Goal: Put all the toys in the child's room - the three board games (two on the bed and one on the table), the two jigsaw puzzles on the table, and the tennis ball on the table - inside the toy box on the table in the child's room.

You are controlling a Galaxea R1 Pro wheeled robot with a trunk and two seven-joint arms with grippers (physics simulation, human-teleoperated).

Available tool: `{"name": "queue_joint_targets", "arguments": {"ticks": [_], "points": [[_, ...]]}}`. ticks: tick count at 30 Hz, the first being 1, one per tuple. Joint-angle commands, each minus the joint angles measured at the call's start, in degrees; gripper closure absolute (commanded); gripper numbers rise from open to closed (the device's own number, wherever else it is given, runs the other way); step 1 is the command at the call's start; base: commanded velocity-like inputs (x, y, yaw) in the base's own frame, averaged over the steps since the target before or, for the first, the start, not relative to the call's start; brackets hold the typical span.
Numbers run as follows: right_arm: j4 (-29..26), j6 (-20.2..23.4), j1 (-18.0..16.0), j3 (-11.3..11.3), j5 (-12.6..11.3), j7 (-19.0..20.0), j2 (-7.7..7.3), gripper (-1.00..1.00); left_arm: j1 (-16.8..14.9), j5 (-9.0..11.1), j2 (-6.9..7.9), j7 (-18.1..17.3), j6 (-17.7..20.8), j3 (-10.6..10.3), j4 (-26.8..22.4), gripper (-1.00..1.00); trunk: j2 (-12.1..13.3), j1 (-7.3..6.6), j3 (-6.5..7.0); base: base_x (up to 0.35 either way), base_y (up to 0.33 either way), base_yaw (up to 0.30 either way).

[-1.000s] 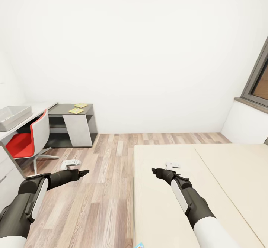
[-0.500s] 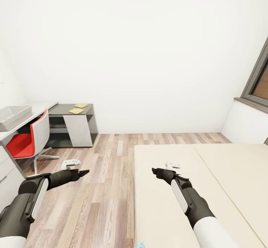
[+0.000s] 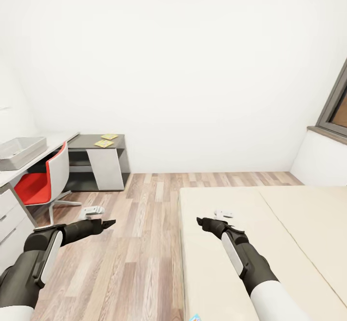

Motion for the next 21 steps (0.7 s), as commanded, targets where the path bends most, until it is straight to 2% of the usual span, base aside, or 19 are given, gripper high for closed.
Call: {"name": "queue_joint_targets", "arguments": {"ticks": [1, 21], "points": [[-0.08, 0.28, -0.04, 0.01, -0.28, -0.11, 0.0, -1.0, -0.06, 0.16, 0.0, -0.14, 0.43, 0.07, -0.02, -1.0, -0.13, 0.04, -0.13, 0.0, 0.201, 0.0], [-0.11, 0.28, -0.04, 0.03, -0.22, -0.06, 0.0, -1.0, -0.06, 0.19, 0.0, -0.14, 0.43, 0.07, -0.02, -1.0, -0.13, 0.04, -0.13, 0.0, 0.201, 0.0]]}}
